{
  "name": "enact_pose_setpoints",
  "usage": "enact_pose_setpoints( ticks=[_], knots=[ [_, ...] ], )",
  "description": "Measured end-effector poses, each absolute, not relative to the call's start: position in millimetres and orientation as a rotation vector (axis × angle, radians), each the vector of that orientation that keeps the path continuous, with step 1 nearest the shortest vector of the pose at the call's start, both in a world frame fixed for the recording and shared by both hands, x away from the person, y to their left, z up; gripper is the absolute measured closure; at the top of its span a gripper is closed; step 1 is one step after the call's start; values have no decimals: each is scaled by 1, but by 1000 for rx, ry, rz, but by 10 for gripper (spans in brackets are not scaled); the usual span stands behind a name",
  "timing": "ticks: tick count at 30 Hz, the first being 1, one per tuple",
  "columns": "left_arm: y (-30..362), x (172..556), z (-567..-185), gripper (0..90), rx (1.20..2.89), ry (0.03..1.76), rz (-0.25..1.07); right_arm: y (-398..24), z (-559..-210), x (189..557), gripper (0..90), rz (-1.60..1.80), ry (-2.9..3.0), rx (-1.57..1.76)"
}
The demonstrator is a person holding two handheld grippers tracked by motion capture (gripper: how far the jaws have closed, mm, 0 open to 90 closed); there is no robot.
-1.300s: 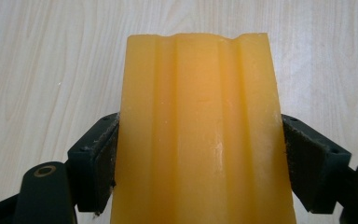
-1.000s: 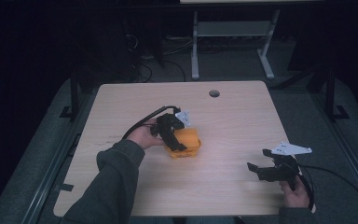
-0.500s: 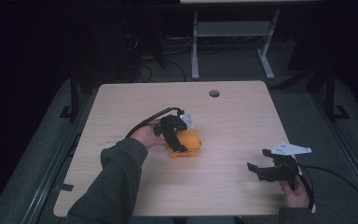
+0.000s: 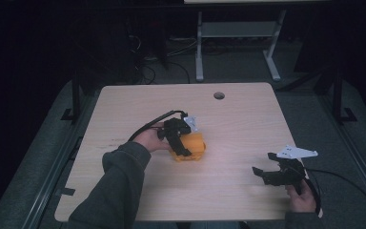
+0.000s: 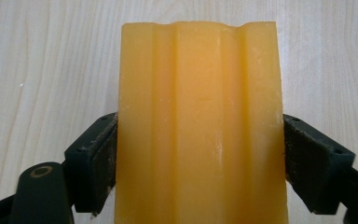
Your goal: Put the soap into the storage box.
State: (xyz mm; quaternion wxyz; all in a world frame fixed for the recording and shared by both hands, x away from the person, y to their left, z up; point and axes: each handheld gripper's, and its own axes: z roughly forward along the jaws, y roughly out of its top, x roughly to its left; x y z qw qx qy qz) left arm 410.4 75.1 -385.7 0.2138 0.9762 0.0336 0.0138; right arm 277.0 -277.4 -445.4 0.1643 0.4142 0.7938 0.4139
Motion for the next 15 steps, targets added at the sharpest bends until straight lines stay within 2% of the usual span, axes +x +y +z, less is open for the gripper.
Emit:
enact_pose_setpoints(
  ticks=[9,15],
  knots=[
    [77,408,-383,174,2708,101,52,-277,-445,277,139,1179,2265,1177],
    [77,409,-383,199,2708,93,57,-277,-445,277,140,1178,2266,1173]
  ],
)
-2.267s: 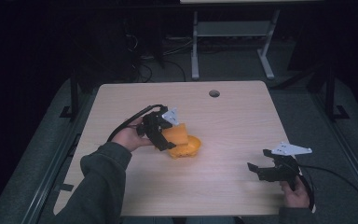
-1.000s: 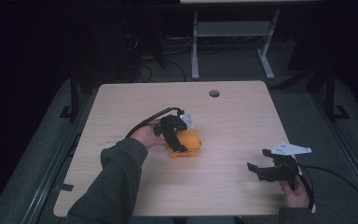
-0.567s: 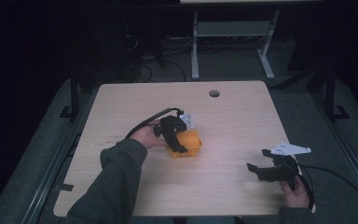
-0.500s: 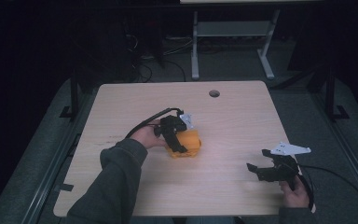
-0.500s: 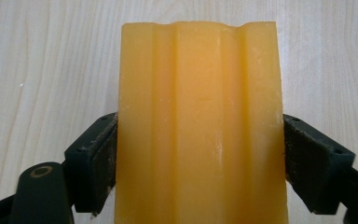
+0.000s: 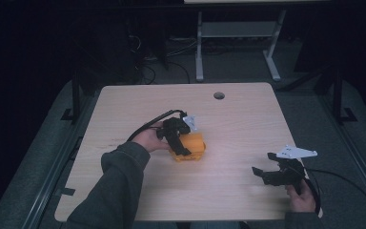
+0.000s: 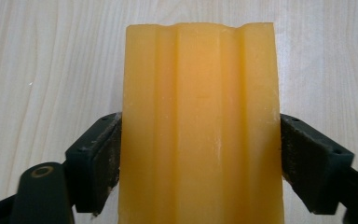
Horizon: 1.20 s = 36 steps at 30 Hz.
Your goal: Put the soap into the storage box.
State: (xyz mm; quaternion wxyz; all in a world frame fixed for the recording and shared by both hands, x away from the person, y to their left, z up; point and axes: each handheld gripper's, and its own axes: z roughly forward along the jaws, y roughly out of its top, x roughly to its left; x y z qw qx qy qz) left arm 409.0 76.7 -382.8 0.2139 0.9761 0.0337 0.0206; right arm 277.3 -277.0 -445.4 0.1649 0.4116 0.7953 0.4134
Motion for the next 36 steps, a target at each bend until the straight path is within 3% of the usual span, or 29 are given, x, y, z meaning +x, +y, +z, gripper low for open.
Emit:
enact_pose_setpoints(
  ticks=[36],
  knots=[
    [100,395,-358,172,2673,127,148,-276,-445,277,139,1171,2262,1180]
  ],
)
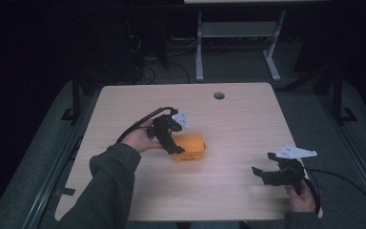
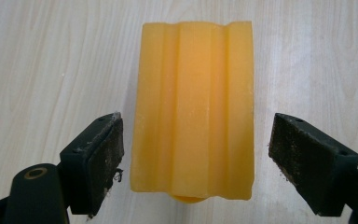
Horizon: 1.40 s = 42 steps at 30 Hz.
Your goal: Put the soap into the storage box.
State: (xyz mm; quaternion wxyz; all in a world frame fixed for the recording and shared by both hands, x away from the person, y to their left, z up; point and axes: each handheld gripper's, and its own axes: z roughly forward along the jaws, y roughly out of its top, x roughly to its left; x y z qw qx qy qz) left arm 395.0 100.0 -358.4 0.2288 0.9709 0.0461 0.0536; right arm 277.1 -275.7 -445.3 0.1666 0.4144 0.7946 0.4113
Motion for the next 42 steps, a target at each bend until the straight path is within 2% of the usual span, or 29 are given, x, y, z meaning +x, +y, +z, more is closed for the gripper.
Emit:
enact_pose_setpoints(
  ticks=[18,42],
  knots=[
    [107,388,-354,167,2671,126,163,-275,-445,277,139,1168,2264,1177],
    [141,371,-348,171,2618,186,215,-277,-445,276,139,1160,2250,1183]
  ],
)
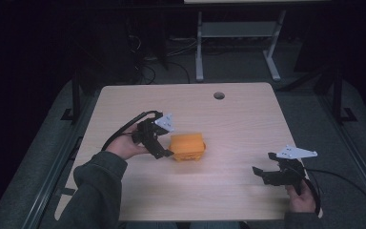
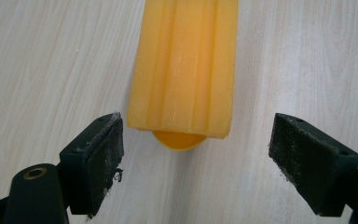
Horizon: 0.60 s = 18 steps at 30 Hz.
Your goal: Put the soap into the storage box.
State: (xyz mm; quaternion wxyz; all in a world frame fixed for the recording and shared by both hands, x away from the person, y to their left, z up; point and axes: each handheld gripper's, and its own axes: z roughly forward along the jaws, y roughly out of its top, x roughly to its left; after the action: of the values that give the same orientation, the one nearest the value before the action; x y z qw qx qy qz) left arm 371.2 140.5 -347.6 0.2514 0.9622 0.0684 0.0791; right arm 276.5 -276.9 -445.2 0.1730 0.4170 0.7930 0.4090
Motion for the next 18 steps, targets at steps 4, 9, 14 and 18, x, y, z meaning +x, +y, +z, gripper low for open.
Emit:
enact_pose_setpoints(
  ticks=[4,9,14,18],
  knots=[
    [145,369,-348,171,2620,200,212,-278,-445,276,139,1160,2243,1189],
    [147,365,-347,171,2624,192,227,-277,-445,276,139,1156,2243,1192],
    [146,362,-346,172,2622,192,225,-278,-445,276,139,1153,2241,1197],
    [148,360,-348,172,2611,192,231,-278,-446,276,139,1149,2241,1201]
  ],
)
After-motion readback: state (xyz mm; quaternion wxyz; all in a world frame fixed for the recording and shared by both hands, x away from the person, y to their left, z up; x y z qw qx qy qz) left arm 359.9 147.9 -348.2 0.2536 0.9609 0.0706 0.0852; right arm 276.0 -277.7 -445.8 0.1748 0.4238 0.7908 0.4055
